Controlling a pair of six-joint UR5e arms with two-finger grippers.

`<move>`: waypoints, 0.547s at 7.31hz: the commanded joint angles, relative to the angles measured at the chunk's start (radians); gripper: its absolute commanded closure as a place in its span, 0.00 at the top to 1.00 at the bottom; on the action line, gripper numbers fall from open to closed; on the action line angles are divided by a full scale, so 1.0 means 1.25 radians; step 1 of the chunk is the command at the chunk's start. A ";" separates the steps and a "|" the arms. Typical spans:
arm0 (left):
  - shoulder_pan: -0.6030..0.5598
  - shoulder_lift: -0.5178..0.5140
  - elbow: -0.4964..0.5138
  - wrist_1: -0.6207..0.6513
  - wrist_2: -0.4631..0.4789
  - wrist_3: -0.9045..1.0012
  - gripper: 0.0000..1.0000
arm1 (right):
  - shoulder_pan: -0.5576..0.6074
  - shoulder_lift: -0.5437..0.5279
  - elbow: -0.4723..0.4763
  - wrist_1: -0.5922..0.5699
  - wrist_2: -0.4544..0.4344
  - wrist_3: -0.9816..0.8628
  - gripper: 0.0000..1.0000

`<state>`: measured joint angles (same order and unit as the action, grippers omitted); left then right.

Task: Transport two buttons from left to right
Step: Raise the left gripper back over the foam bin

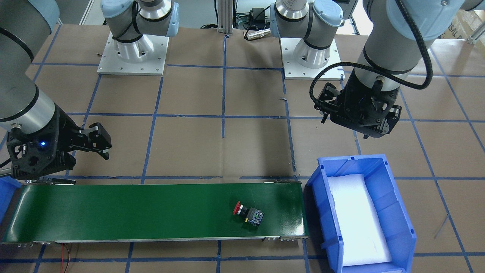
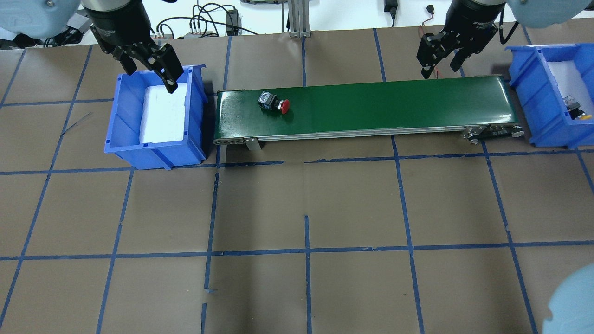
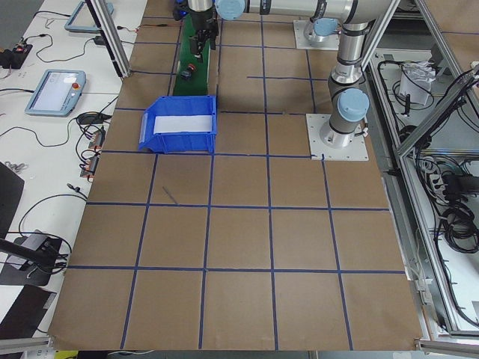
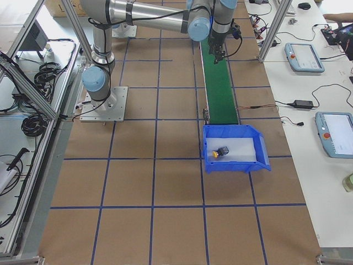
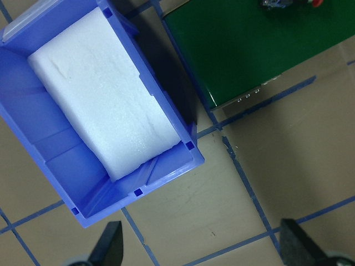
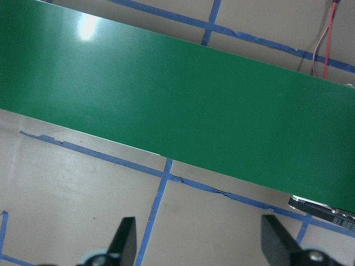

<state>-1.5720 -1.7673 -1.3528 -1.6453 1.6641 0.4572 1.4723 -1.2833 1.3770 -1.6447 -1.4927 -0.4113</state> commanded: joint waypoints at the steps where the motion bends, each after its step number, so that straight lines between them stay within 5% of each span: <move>1: 0.002 0.029 -0.042 0.004 -0.001 -0.006 1.00 | 0.000 0.000 0.004 0.006 0.023 -0.011 0.91; 4: 0.002 0.046 -0.044 0.028 -0.001 -0.123 1.00 | 0.001 0.001 0.002 -0.001 0.027 -0.016 0.92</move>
<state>-1.5684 -1.7163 -1.4077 -1.6199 1.6657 0.3980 1.4735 -1.2842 1.3798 -1.6401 -1.4631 -0.4279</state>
